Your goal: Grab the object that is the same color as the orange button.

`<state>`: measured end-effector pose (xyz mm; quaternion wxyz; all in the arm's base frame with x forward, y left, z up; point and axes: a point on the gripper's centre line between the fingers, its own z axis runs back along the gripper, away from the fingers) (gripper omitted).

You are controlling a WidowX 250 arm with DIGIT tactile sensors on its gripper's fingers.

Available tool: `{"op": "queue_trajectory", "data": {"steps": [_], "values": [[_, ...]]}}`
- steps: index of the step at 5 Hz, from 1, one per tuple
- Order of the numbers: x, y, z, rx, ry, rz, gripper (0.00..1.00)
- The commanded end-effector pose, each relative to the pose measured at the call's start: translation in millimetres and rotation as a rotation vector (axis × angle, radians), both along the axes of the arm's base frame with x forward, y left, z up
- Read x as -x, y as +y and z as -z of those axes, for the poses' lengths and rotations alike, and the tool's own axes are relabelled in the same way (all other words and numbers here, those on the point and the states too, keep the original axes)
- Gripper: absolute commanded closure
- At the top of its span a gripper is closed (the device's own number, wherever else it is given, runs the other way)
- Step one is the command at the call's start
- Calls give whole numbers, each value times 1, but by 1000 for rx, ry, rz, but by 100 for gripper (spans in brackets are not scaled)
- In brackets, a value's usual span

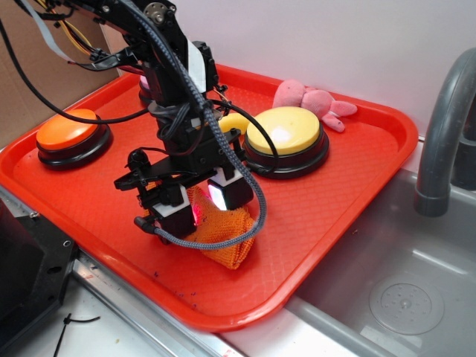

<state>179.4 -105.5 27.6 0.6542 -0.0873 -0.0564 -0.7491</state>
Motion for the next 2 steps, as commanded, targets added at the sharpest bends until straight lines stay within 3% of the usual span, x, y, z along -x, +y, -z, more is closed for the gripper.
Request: {"op": "queue_trajectory", "data": {"steps": [1, 2], "values": [[-3, -1, -24, -133, 52, -140, 100], [-6, -6, -45, -274, 82, -391, 100]]}}
